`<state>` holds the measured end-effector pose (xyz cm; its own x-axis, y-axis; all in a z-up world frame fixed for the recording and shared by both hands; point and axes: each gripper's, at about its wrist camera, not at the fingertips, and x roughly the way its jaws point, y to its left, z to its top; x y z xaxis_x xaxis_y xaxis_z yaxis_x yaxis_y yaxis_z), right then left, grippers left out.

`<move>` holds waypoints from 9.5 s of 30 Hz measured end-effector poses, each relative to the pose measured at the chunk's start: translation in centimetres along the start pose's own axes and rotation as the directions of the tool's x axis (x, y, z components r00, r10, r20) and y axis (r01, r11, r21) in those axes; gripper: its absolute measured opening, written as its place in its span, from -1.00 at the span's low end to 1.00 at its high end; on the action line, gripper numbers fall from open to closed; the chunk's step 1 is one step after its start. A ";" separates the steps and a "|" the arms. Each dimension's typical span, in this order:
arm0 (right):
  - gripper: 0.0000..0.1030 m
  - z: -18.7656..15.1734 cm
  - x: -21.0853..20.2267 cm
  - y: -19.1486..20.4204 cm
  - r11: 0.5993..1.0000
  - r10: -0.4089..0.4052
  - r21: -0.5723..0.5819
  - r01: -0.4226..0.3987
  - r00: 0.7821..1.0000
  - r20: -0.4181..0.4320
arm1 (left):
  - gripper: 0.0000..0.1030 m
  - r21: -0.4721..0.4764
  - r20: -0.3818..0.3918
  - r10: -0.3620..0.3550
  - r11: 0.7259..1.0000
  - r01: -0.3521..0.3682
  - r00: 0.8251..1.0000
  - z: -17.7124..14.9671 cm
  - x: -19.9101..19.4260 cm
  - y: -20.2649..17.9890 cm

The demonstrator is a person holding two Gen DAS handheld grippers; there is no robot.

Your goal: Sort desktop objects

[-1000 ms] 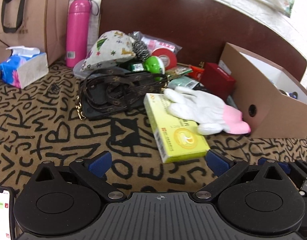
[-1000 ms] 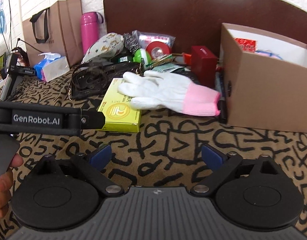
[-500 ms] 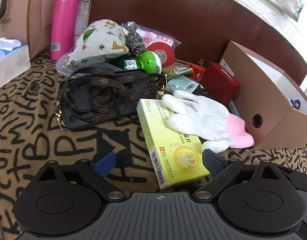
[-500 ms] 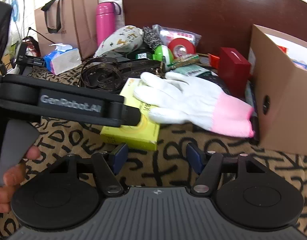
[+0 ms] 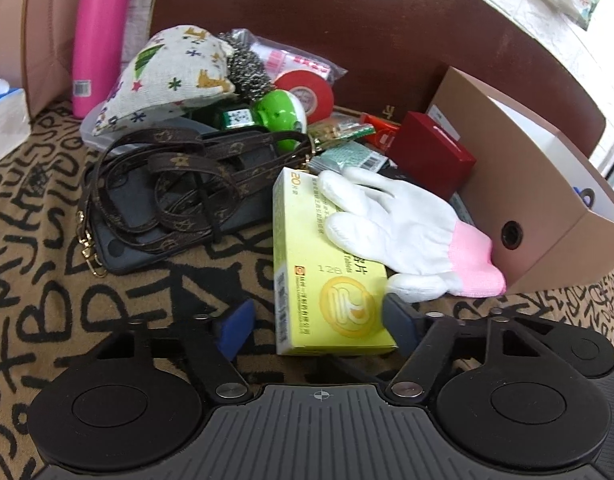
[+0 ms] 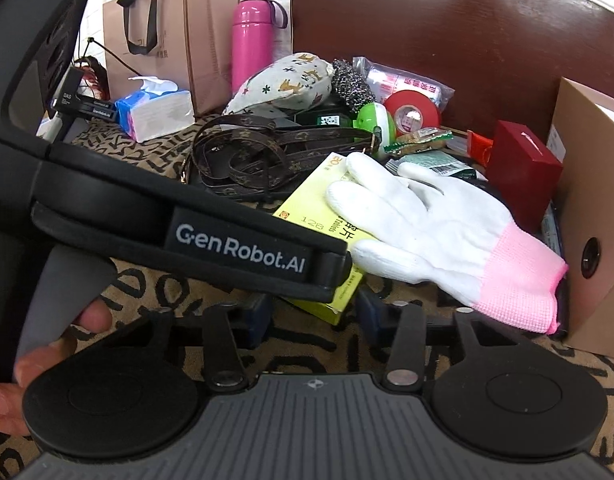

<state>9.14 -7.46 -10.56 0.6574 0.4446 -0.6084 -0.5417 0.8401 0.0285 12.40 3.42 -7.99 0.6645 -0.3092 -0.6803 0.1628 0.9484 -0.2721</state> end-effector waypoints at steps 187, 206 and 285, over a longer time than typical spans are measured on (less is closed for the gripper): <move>0.81 -1.6 -2.6 -7.1 0.952 -0.216 0.221 0.212 0.976 -0.005 | 0.95 0.041 -0.043 0.033 0.999 -0.031 0.999 2.1 3.8 -4.1; -0.87 -1.8 -3.4 -5.7 0.970 -0.150 0.196 0.146 0.989 0.004 | -0.78 0.130 -0.081 -0.060 0.989 0.070 0.995 0.5 2.8 -6.2; -0.74 -1.4 -15.0 -28.0 0.746 -0.646 0.338 0.573 0.747 0.159 | 0.26 0.421 -0.103 -0.385 0.818 0.391 0.917 12.8 12.4 -34.8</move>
<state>13.73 -38.07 -3.33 0.9242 -0.1611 -0.3462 0.1499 0.9869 -0.0590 24.33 -32.50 1.79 0.4718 -0.6557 -0.5894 0.7001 0.6850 -0.2016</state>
